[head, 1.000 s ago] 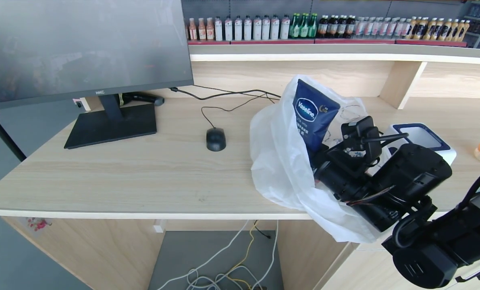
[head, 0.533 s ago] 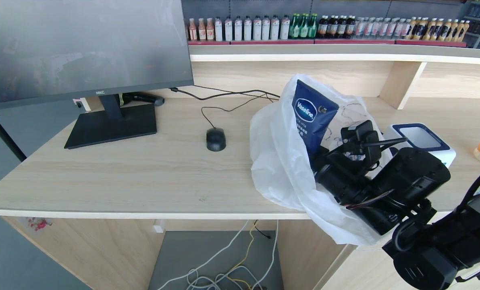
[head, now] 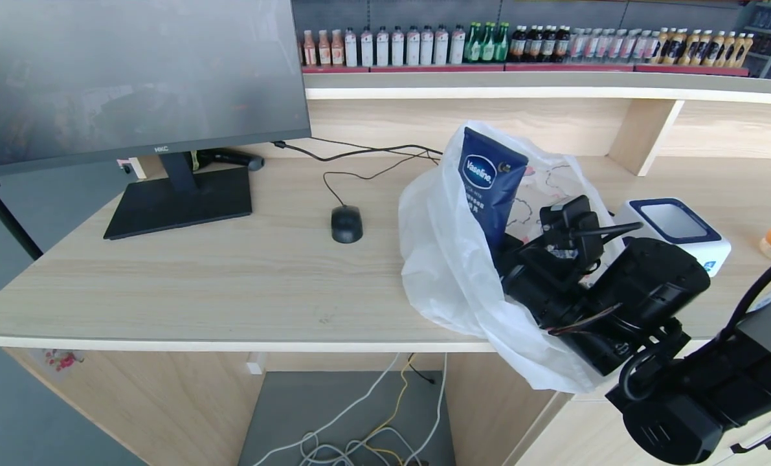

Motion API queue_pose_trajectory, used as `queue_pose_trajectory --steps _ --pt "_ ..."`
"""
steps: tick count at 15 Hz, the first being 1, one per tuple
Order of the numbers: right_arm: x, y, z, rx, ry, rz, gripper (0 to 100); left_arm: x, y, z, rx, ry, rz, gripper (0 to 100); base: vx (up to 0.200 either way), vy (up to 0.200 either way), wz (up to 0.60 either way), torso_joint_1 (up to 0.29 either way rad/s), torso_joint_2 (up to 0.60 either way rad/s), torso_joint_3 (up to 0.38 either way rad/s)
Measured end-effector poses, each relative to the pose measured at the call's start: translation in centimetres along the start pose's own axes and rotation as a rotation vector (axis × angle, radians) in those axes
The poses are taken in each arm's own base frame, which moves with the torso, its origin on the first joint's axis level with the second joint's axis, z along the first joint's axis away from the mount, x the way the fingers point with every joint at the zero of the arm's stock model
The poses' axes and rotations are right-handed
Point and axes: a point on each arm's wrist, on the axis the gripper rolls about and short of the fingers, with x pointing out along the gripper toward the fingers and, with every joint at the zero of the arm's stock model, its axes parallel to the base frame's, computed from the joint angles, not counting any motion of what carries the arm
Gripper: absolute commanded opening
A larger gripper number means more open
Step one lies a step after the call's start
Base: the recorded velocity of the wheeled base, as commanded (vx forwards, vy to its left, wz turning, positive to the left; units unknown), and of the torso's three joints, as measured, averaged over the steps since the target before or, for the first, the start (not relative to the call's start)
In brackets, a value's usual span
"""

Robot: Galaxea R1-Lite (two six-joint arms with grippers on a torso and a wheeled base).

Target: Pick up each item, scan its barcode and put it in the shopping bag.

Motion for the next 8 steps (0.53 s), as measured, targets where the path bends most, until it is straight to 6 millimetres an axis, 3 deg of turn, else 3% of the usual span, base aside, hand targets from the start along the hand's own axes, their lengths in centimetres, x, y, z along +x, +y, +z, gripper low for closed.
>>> queue_pose_trajectory --steps 4,5,8 --pt "0.16 -0.03 0.11 0.008 -0.004 0.000 0 0.00 0.00 0.00 0.000 0.000 0.001 100 0.000 0.000 0.00 0.000 0.00 0.000" --pt "0.15 -0.04 0.13 0.008 -0.005 0.000 100 0.00 0.00 0.00 0.000 0.000 0.001 100 0.000 0.000 0.00 0.000 0.00 0.000" --pt "0.07 -0.06 0.08 0.015 0.004 0.000 100 0.00 0.00 0.00 0.000 0.000 0.001 100 0.000 0.000 0.00 0.000 0.00 0.000"
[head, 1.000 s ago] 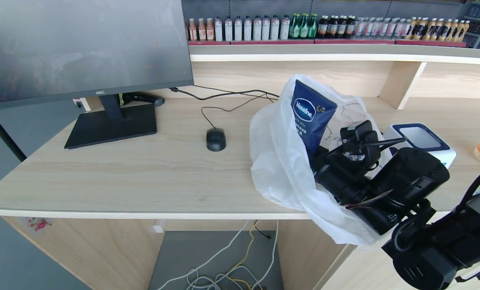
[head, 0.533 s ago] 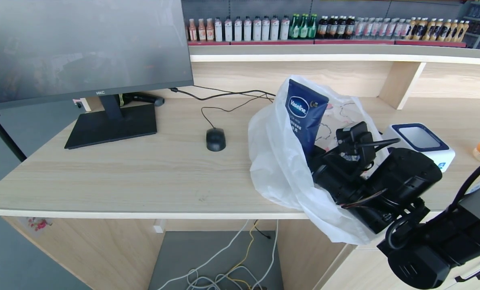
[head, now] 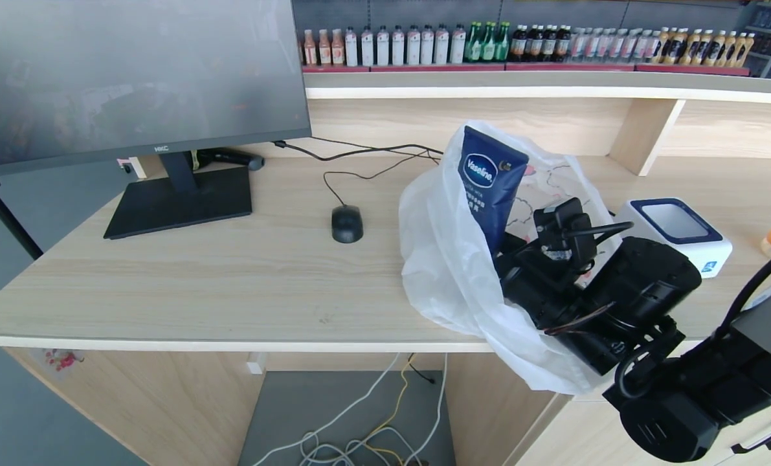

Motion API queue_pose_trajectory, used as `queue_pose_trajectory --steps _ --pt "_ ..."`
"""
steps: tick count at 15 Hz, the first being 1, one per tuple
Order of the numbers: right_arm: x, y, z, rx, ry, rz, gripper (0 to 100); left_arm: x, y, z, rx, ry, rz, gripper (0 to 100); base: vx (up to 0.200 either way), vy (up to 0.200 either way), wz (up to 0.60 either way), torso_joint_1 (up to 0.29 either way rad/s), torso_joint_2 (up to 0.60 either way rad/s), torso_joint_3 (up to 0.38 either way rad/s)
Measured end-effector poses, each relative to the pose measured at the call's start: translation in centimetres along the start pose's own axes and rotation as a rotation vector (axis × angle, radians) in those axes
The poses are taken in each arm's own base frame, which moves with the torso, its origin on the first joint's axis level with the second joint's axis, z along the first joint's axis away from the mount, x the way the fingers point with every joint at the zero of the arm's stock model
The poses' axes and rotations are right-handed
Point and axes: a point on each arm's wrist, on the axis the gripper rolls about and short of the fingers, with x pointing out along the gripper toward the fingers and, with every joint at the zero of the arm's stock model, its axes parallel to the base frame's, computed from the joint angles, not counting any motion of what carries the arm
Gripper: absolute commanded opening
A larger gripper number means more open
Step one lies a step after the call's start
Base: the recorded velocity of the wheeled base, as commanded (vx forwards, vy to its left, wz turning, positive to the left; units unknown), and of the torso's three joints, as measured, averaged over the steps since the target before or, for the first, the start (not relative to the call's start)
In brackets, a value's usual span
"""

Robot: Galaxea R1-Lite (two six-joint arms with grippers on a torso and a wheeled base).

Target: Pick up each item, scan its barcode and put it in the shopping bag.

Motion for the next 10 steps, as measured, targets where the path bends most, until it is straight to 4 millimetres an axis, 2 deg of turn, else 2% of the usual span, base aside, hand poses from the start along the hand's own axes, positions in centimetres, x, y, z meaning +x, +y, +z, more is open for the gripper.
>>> queue_pose_trajectory --steps 10 --pt "-2.2 0.0 2.3 0.007 -0.035 -0.002 100 0.0 0.0 0.0 0.000 0.000 0.000 100 0.000 0.000 0.00 0.000 0.00 0.000"
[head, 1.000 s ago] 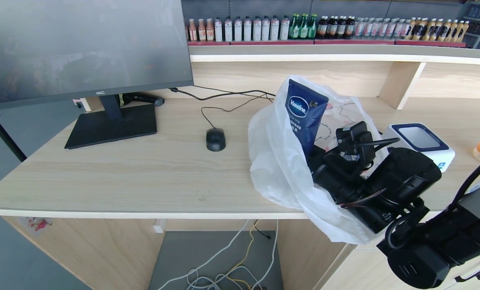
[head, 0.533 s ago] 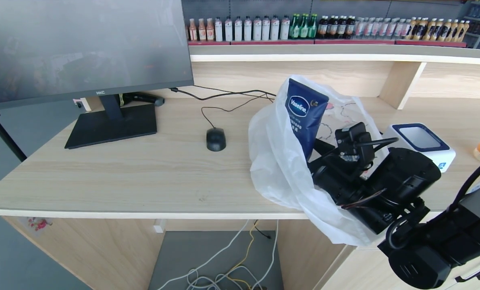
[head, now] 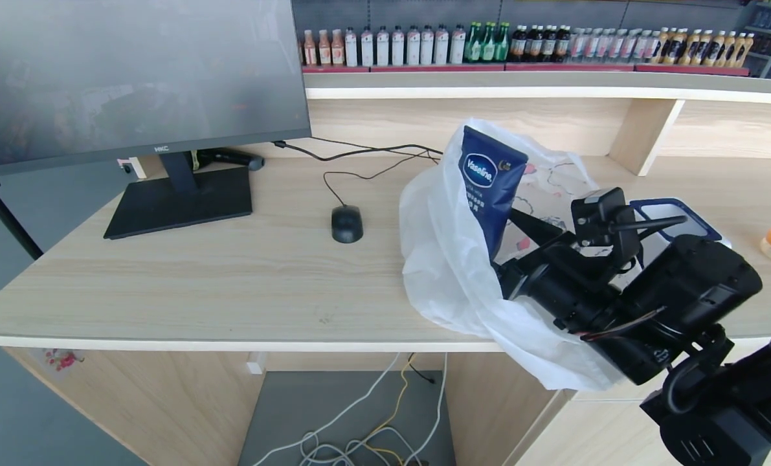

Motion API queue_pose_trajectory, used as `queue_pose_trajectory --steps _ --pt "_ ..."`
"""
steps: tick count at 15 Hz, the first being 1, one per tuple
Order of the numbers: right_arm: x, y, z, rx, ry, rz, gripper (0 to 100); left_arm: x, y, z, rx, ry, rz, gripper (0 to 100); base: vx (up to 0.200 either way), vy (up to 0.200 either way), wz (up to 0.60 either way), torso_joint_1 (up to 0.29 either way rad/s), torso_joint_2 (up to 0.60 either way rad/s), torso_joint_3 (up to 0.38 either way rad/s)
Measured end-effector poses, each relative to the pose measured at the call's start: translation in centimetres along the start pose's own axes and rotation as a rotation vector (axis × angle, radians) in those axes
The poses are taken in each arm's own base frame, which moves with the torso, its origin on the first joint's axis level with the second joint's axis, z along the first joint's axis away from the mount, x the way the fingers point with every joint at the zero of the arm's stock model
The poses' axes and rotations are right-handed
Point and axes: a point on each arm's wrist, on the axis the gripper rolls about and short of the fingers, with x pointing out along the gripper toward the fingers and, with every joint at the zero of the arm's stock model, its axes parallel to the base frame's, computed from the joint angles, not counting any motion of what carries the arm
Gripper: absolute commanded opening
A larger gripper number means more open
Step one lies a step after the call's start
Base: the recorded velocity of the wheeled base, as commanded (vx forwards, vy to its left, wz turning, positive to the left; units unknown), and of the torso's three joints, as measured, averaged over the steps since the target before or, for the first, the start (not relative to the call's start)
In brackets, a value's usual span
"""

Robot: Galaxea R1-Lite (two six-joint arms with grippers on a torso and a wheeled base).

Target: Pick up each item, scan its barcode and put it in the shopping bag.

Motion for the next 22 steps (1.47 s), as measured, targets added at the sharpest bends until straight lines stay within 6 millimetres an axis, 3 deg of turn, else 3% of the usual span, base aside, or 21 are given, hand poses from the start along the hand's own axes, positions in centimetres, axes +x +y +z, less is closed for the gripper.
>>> queue_pose_trajectory --steps 11,17,22 --pt "-1.8 0.1 2.4 -0.008 -0.050 -0.001 100 0.0 0.0 0.0 0.000 0.000 0.000 100 0.000 0.000 0.00 0.000 0.00 0.000" --pt "-4.3 0.3 3.5 -0.009 -0.046 0.002 100 0.0 0.0 0.0 0.001 0.000 0.000 100 0.000 0.000 0.00 0.000 0.00 0.000" --pt "-5.3 0.4 4.4 -0.012 -0.067 0.003 100 0.0 0.0 0.0 0.000 0.000 0.000 100 -0.120 0.000 0.00 0.006 0.00 0.002"
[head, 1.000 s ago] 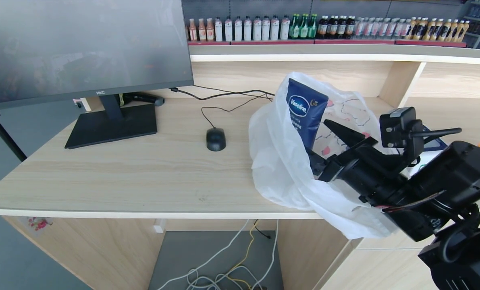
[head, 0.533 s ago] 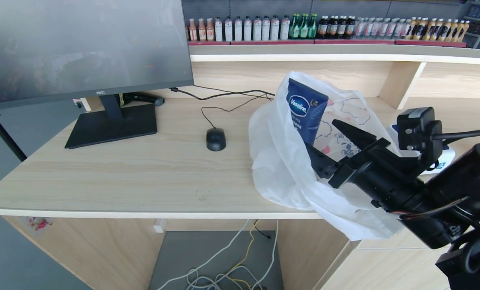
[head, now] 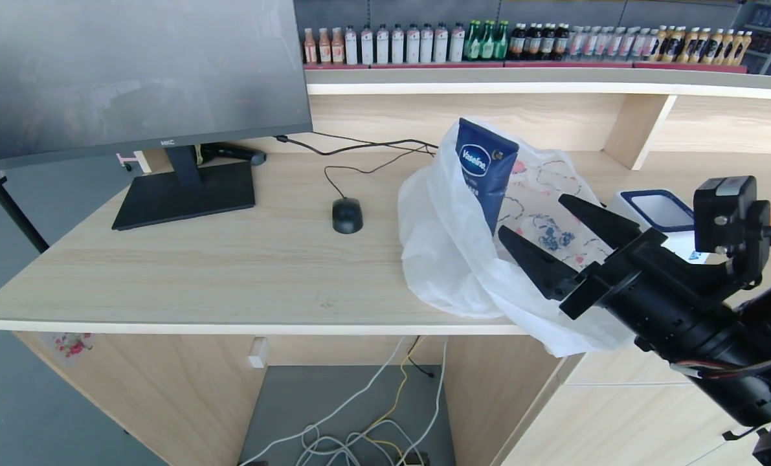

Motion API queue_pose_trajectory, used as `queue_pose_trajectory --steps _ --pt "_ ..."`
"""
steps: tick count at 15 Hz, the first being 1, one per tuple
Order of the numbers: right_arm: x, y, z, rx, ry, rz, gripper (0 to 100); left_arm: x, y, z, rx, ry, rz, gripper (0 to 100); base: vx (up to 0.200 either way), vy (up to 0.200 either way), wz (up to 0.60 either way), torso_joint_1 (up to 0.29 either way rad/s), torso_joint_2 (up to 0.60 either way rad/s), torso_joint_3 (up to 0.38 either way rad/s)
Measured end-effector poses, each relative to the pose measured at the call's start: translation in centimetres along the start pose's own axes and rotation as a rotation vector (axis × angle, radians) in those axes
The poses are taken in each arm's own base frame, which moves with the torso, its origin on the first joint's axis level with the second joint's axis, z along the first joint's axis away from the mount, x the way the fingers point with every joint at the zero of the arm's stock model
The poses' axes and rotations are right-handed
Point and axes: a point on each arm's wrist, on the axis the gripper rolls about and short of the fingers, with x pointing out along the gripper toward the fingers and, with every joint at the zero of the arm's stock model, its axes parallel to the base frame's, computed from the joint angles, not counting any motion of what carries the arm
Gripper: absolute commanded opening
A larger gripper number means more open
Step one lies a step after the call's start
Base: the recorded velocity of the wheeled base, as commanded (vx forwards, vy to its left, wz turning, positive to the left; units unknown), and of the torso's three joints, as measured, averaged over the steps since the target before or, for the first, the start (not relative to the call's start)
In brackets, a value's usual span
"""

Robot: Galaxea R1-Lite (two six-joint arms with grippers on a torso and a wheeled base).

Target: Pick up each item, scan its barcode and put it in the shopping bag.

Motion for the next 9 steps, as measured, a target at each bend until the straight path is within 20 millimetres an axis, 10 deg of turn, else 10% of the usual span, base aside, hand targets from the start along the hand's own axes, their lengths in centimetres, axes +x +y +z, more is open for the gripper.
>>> queue_pose_trajectory --steps 4,9 --pt "-0.05 -0.08 0.23 -0.002 -0.007 -0.004 100 0.00 0.00 0.00 -0.003 0.000 -0.001 100 0.000 0.000 0.00 0.000 0.00 0.000" --pt "-0.14 -0.15 0.18 -0.003 -0.004 -0.006 100 0.00 0.00 -0.01 -0.004 0.001 0.000 100 0.000 -0.200 0.00 0.006 0.00 0.003"
